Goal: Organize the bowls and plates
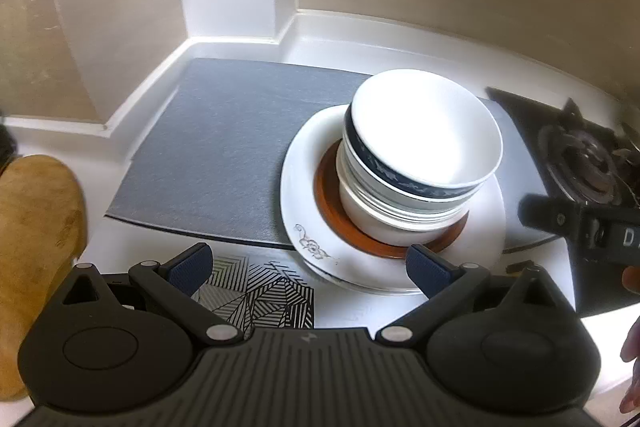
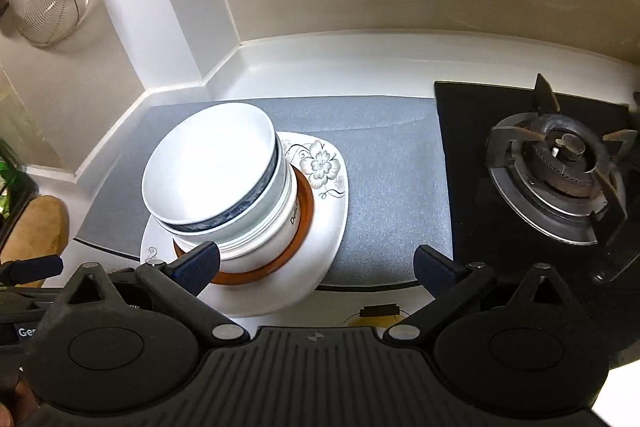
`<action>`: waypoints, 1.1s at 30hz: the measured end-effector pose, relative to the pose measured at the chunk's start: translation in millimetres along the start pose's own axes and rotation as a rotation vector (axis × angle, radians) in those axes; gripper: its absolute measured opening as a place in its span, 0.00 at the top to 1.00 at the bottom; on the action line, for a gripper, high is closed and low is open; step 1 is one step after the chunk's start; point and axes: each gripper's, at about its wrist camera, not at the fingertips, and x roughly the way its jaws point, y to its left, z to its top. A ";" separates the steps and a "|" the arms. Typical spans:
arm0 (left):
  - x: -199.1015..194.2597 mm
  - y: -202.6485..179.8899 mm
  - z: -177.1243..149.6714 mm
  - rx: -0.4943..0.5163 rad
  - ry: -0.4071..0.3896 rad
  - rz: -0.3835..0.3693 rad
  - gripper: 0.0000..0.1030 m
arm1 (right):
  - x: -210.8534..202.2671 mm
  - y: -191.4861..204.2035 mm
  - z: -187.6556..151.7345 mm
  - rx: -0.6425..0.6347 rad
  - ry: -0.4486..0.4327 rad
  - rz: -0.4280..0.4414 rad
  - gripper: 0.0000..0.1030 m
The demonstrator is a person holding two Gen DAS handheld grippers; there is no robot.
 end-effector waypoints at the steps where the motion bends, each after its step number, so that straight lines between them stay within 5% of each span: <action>1: 0.9 1.1 0.1 0.004 -0.003 -0.010 0.00 | -1.5 3.2 -0.3 0.006 -0.008 -0.006 0.00; 33: 6.5 18.2 4.1 0.056 -0.024 -0.094 0.00 | -16.7 43.7 -14.7 0.002 -0.020 -0.099 0.00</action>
